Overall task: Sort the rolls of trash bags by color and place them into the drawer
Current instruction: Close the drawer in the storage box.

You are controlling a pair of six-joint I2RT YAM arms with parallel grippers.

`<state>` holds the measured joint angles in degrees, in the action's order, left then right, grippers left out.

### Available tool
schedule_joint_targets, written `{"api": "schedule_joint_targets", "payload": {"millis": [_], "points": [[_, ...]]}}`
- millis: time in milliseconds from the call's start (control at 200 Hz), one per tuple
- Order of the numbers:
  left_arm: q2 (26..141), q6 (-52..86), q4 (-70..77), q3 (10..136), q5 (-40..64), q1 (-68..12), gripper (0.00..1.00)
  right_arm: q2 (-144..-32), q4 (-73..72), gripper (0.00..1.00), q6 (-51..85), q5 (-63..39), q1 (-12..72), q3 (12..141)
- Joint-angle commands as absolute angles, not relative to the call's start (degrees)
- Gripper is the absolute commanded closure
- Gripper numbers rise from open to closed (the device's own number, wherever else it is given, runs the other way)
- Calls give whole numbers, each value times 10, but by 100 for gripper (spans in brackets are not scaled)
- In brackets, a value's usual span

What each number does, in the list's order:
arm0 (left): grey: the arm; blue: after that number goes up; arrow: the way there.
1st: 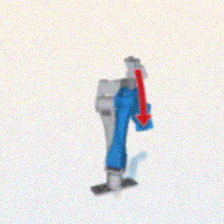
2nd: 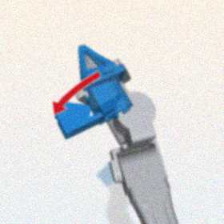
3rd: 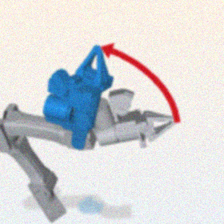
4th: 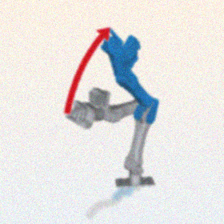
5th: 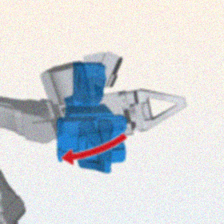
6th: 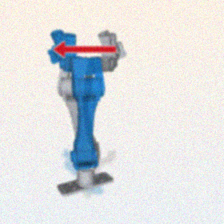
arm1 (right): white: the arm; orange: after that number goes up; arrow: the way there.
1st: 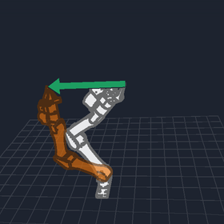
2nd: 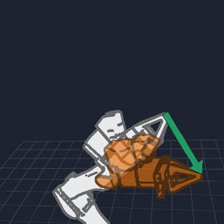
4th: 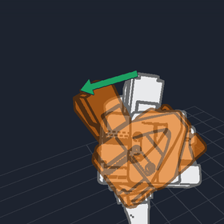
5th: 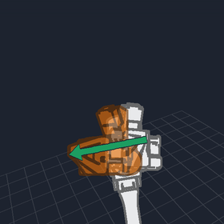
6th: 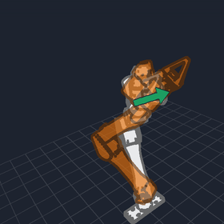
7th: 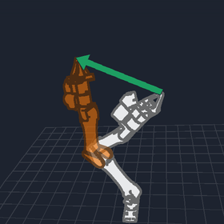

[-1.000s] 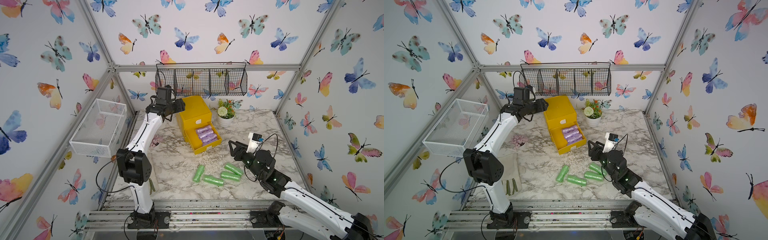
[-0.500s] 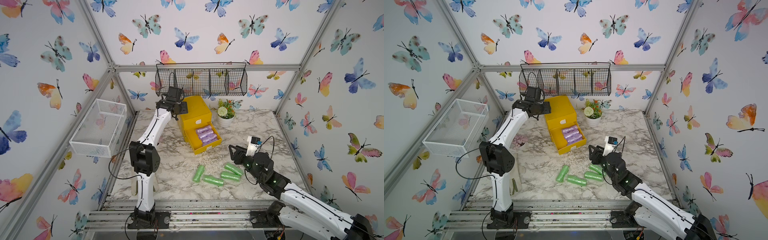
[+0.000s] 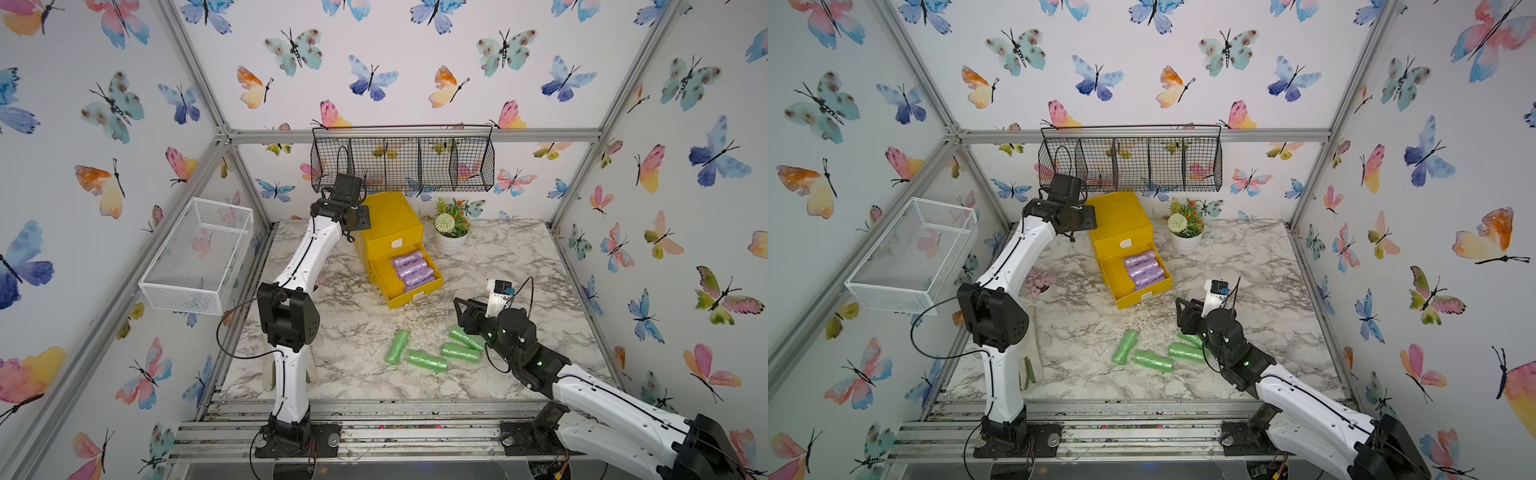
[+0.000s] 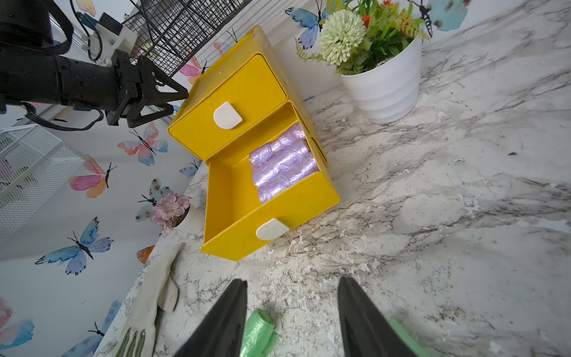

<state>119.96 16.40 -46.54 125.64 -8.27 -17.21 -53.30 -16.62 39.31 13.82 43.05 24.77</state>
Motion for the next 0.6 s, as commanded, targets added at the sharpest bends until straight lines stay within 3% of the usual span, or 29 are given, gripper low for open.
{"api": "schedule_joint_targets", "payload": {"millis": [0, 375, 596], "points": [[1201, 169, -455, 1239, -73, -171, 38, -529, -207, 49, 385, 137, 430, 228], [1201, 188, -434, 1211, -47, -171, 50, -585, -302, 70, 408, 111, 430, 187], [1191, 193, -421, 1176, -41, -171, 53, -662, -393, 73, 428, 98, 430, 178]]}}
